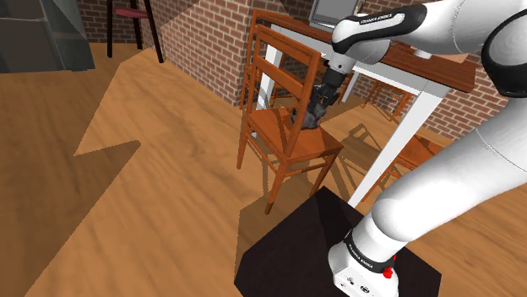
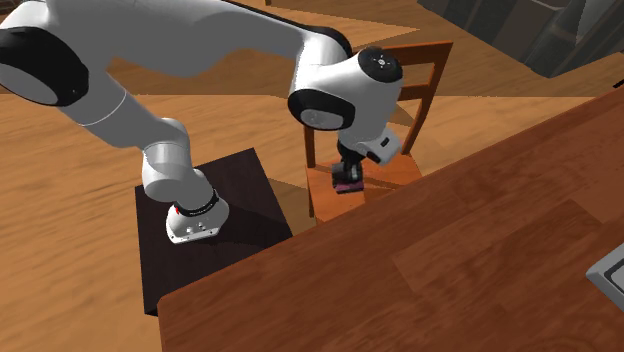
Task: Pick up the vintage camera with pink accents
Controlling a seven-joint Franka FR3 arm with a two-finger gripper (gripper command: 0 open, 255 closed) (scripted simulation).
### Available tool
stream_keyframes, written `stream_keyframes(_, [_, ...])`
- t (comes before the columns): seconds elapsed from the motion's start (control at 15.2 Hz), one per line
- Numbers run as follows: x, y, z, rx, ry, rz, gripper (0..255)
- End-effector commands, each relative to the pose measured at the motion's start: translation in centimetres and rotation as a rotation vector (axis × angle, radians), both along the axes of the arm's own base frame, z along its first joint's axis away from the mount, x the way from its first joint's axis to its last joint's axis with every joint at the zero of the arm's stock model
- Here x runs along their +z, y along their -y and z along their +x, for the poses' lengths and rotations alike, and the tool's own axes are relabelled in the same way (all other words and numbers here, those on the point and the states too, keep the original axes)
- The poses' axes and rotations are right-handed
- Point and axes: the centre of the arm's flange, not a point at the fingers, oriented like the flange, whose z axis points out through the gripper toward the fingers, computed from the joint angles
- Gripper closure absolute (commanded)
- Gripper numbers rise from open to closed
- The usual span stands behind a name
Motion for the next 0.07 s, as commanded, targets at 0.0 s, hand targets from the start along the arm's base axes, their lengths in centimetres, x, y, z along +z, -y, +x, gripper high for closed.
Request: stream_keyframes(0.0, [0.27,0.08,0.05,0.0,0.0,0.0,255])
